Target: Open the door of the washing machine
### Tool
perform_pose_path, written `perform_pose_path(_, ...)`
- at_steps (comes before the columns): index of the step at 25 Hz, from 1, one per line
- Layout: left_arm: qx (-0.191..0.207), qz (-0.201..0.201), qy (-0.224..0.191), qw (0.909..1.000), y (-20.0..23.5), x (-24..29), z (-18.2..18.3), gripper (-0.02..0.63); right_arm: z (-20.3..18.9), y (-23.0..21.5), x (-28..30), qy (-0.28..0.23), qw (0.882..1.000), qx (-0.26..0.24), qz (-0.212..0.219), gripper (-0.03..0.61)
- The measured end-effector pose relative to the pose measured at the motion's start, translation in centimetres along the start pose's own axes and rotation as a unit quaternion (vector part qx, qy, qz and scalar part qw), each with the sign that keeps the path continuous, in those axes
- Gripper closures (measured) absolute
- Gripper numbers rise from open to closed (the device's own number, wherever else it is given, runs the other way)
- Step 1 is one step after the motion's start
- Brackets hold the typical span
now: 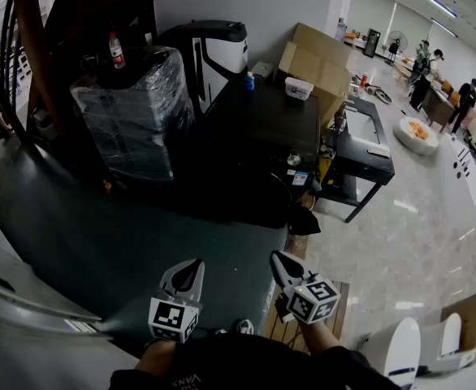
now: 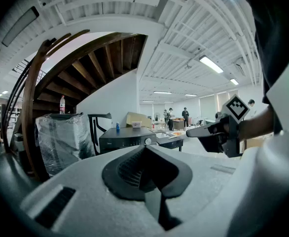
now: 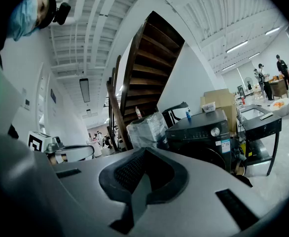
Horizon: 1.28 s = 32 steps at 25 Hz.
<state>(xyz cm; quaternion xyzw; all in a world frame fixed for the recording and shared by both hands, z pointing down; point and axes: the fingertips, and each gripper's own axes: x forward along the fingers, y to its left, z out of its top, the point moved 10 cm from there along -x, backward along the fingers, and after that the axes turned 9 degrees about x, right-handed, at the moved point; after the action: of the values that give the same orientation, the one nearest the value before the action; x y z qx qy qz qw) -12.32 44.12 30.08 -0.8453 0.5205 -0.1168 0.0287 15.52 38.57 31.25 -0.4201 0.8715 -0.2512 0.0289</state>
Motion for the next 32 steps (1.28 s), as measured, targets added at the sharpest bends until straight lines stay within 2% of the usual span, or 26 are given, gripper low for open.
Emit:
perform_pose_path(9,-0.016,0.012,0.002,0.9998,0.1,0.5,-1.2,0.600,0.0,-0.5,0.7,0.005,1.000,0.000,-0.001,0.575)
perform_pose_path(13,-0.028,0.009,-0.008,0.9995,0.3,1.2,-1.3,0.598,0.5,-0.7,1.0,-0.008,1.000,-0.006,0.009,0.572)
perform_pose_path(14,-0.029,0.010,-0.012,0.9994,0.3,1.4,-1.3,0.598,0.7,-0.7,1.2,-0.011,1.000,-0.011,0.012,0.550)
perform_pose_path(15,-0.029,0.013,-0.014,0.9994,0.4,1.7,-1.4,0.598,0.9,-1.0,1.3,-0.009,1.000,-0.020,0.012,0.480)
perform_pose_path(16,-0.028,0.016,-0.014,0.9994,0.4,2.1,-1.4,0.598,1.0,-1.3,1.5,-0.005,1.000,-0.029,0.009,0.442)
perform_pose_path(18,-0.028,0.026,-0.011,0.9992,0.2,2.9,-1.7,0.597,1.0,-2.3,1.7,0.003,0.999,-0.035,0.006,0.437)
perform_pose_path(22,-0.030,0.035,-0.002,0.9989,-0.2,4.4,-2.3,0.591,0.9,-4.3,1.9,0.011,1.000,-0.027,0.010,0.387)
perform_pose_path(23,-0.031,0.033,-0.001,0.9990,-0.2,5.0,-2.4,0.567,0.9,-4.8,1.9,0.014,0.999,-0.030,0.009,0.365)
perform_pose_path(25,-0.034,0.021,0.001,0.9992,-0.2,6.2,-2.7,0.452,1.0,-5.8,2.0,0.023,0.999,-0.038,0.002,0.336)
perform_pose_path(32,-0.018,-0.022,0.022,0.9994,0.8,10.1,-3.1,0.419,0.6,-8.3,3.8,0.037,0.999,-0.028,-0.023,0.308)
